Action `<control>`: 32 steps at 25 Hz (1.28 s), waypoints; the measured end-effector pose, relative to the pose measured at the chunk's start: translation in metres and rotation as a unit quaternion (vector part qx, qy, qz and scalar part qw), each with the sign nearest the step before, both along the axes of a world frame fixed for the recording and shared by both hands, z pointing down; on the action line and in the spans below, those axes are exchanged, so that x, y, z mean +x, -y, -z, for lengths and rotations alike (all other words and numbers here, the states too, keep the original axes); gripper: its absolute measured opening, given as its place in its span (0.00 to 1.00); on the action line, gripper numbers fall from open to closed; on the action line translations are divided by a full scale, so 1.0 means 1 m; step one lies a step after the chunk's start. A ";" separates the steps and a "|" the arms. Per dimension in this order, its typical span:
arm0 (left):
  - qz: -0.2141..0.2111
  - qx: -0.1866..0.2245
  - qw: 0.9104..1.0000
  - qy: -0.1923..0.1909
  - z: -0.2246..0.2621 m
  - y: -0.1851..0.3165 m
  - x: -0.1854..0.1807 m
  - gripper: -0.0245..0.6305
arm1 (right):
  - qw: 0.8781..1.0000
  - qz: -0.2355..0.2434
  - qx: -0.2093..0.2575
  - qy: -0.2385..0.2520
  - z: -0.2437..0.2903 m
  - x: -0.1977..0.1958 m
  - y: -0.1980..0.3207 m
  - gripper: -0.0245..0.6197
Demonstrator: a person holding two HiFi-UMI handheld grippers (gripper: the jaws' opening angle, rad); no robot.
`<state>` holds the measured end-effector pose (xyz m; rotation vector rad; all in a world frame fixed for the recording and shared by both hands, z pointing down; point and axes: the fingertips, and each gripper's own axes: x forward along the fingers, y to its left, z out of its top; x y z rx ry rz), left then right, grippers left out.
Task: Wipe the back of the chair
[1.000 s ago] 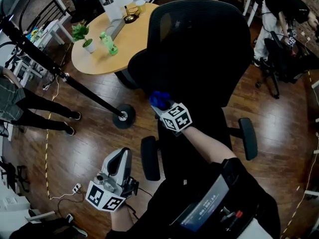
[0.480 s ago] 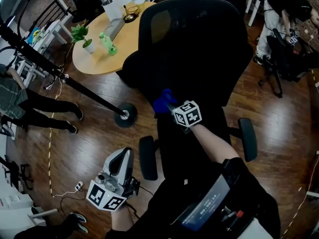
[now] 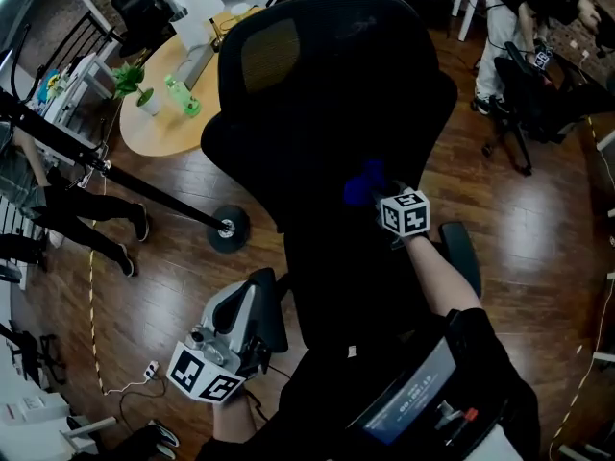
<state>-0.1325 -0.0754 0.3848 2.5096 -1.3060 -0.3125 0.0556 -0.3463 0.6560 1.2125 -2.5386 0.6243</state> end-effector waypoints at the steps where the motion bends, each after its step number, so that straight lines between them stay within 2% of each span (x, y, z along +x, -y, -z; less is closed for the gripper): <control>1: -0.004 -0.001 1.000 0.000 0.000 0.002 0.005 0.04 | 1.000 -0.015 -0.002 -0.004 -0.001 0.016 0.003 0.12; 10: -0.027 -0.008 1.000 0.000 -0.006 0.010 0.036 0.04 | 0.990 -0.138 -0.010 -0.031 -0.005 0.143 0.018 0.12; 15: -0.036 -0.009 0.999 -0.008 -0.009 0.011 0.041 0.04 | 0.971 -0.236 -0.001 -0.032 0.012 0.209 0.013 0.12; 17: -0.038 -0.009 0.999 -0.009 -0.011 0.011 0.040 0.04 | 0.963 -0.268 0.012 -0.037 0.019 0.220 0.006 0.12; 20: -0.035 -0.012 0.999 -0.009 -0.014 0.008 0.037 0.04 | 0.963 -0.265 0.015 -0.050 0.009 0.200 0.000 0.12; 24: -0.018 -0.022 1.000 -0.002 -0.018 -0.002 0.027 0.04 | 0.973 -0.224 -0.031 -0.055 -0.036 0.144 -0.008 0.12; 27: 0.002 -0.030 1.000 0.004 -0.022 -0.013 0.006 0.04 | 0.981 -0.174 -0.059 -0.067 -0.067 0.092 -0.018 0.12; 32: 0.041 -0.046 0.998 0.008 -0.032 -0.031 -0.033 0.04 | 0.992 -0.077 -0.077 -0.064 -0.093 -0.009 -0.036 0.12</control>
